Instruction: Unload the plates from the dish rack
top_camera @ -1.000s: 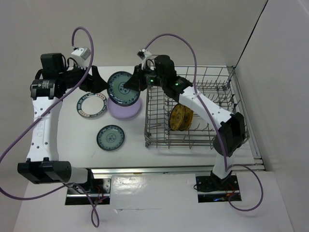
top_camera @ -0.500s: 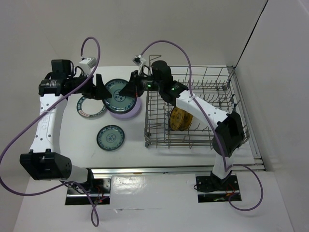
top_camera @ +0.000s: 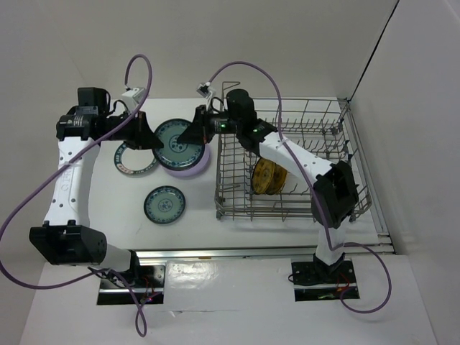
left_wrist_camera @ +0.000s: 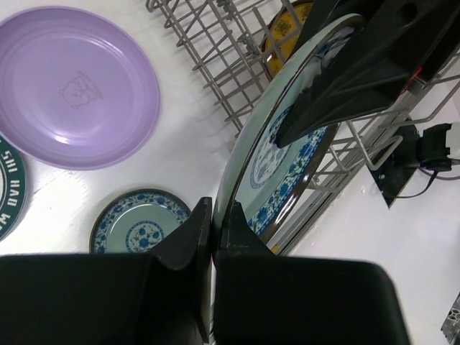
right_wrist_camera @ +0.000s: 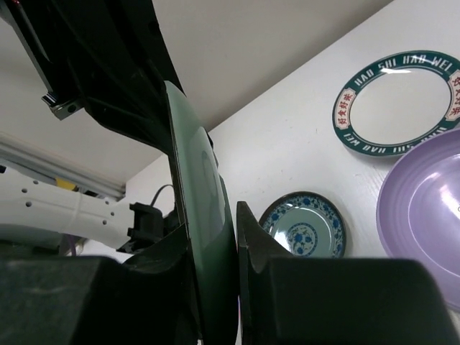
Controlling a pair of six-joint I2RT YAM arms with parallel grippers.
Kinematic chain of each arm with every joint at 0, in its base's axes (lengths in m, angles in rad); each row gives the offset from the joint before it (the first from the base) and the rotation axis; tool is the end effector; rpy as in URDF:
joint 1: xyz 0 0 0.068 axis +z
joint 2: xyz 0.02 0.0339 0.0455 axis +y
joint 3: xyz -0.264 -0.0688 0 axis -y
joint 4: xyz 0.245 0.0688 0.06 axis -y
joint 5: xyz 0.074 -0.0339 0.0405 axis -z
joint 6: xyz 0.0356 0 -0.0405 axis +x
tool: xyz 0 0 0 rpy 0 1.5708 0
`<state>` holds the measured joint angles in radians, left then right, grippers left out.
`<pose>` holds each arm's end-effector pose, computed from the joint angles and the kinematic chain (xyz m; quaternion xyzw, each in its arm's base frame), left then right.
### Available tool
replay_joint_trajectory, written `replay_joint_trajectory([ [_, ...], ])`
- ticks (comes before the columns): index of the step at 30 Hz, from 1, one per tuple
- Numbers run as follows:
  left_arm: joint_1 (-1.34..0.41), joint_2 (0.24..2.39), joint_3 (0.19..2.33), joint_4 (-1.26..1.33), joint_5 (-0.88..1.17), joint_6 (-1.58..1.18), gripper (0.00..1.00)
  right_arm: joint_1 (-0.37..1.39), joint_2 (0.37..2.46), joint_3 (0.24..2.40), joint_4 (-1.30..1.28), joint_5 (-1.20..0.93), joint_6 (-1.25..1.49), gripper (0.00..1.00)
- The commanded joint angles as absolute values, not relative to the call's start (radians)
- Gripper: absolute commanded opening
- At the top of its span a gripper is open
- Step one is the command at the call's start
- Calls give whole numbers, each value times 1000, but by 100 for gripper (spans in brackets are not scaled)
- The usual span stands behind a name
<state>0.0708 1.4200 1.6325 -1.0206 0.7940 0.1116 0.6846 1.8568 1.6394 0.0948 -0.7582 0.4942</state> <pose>0.2766 -0.0058 0.4133 0.1613 0.8529 -0.3261 0.3745 0.3298 0.3008 0.3603 -0.3102 0.6695 0.5725 0.3575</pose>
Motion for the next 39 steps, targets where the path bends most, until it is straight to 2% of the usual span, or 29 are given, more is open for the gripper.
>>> replay_joint_trajectory([
  [1,40,1439,1678,-1041,834,139,0,749,1901,1719,129,-743,514,0],
  [2,40,1439,1678,-1067,810,150,0,749,1914,1729,109,-742,514,0],
  [3,40,1439,1690,-1083,795,164,0,749,1914,1738,63,-732,502,16],
  [5,64,1439,1690,-1115,740,217,0,749,1936,1765,9,-707,467,37],
  [6,93,1430,1690,-1149,727,242,0,749,1936,1775,-35,-692,453,60],
  [8,123,1419,1661,-1179,694,311,0,749,1936,1786,-72,-657,431,71],
  [11,182,1410,1594,-1200,626,377,0,749,1915,1798,-127,-548,384,81],
  [16,244,1468,1464,-1250,529,498,0,730,1852,1845,-262,-356,342,82],
  [20,244,1552,1361,-1266,529,560,0,719,1769,1830,-301,-246,287,83],
  [26,204,1707,1324,-1128,414,525,0,701,1658,1695,-267,-225,253,86],
  [32,158,1778,1344,-1091,414,514,2,701,1637,1675,-288,-204,244,86],
  [36,134,1816,1324,-1079,393,505,11,701,1637,1675,-298,-204,244,86],
  [37,133,1816,1324,-1069,382,494,22,701,1628,1675,-298,-193,235,86],
  [39,124,1825,1299,-1045,338,485,32,701,1628,1675,-298,-193,235,86],
])
